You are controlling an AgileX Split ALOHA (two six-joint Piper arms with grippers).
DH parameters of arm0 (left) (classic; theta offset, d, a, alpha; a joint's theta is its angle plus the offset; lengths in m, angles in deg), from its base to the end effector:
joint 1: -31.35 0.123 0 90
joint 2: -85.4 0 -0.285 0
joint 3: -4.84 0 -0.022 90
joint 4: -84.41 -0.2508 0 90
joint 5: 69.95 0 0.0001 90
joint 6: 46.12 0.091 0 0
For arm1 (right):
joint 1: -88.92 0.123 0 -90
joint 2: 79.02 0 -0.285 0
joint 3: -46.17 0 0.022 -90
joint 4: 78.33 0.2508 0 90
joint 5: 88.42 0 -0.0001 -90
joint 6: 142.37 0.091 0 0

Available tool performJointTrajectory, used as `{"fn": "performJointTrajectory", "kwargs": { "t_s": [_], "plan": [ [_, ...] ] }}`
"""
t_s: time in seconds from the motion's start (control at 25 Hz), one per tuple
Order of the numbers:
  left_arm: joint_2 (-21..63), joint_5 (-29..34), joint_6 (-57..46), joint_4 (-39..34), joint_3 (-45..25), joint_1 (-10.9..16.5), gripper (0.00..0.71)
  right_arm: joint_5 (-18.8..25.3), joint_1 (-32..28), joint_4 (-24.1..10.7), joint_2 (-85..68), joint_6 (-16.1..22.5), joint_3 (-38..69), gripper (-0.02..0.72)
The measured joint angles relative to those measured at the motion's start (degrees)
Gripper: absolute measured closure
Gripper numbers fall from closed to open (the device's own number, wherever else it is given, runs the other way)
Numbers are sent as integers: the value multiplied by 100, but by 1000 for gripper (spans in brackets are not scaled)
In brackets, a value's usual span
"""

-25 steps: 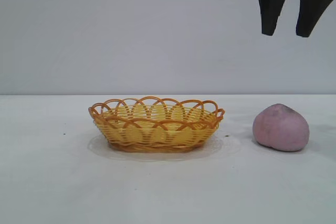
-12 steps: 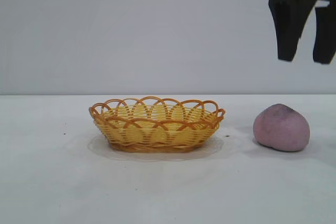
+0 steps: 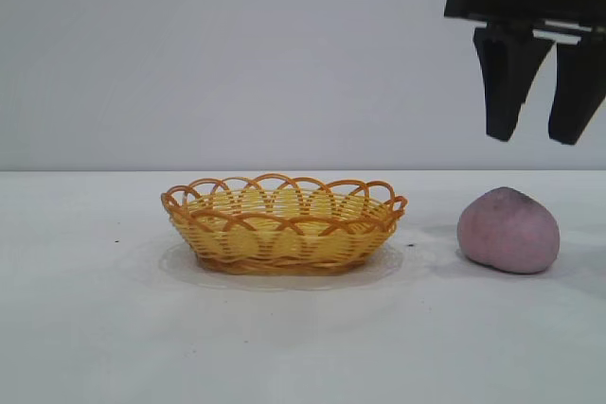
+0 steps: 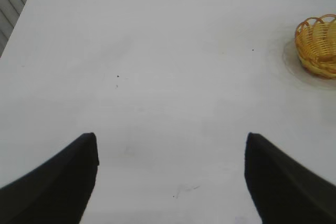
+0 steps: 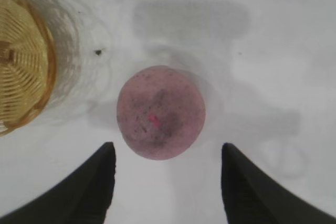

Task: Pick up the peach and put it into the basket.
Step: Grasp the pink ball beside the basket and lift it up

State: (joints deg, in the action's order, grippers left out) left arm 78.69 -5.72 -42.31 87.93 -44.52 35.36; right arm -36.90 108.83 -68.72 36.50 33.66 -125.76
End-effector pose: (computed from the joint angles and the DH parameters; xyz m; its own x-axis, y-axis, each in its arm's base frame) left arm -0.0084 -0.0056 0.2687 -0.5031 0.0045 -0.8642 -0.0022 1.0000 0.0065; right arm 0.3270 0.1311 0.1699 -0.9481 -0.3058 -0.0874 -0.3153 0.9396 0.1333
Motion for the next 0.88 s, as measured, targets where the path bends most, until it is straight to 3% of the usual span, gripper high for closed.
{"fn": "performJointTrajectory", "kwargs": {
  "t_s": [0.4, 0.72, 0.8, 0.84, 0.88],
  "plan": [
    [0, 0, 0, 0, 0, 0, 144, -164, 0, 34, 394, 0, 0, 282],
    [0, 0, 0, 0, 0, 0, 144, -173, 0, 34, 500, 0, 0, 634],
    [0, 0, 0, 0, 0, 0, 144, -136, 0, 34, 473, 0, 0, 639],
    [0, 0, 0, 0, 0, 0, 144, -123, 0, 34, 430, 0, 0, 703],
    [0, 0, 0, 0, 0, 0, 144, -97, 0, 34, 358, 0, 0, 703]
  ]
}}
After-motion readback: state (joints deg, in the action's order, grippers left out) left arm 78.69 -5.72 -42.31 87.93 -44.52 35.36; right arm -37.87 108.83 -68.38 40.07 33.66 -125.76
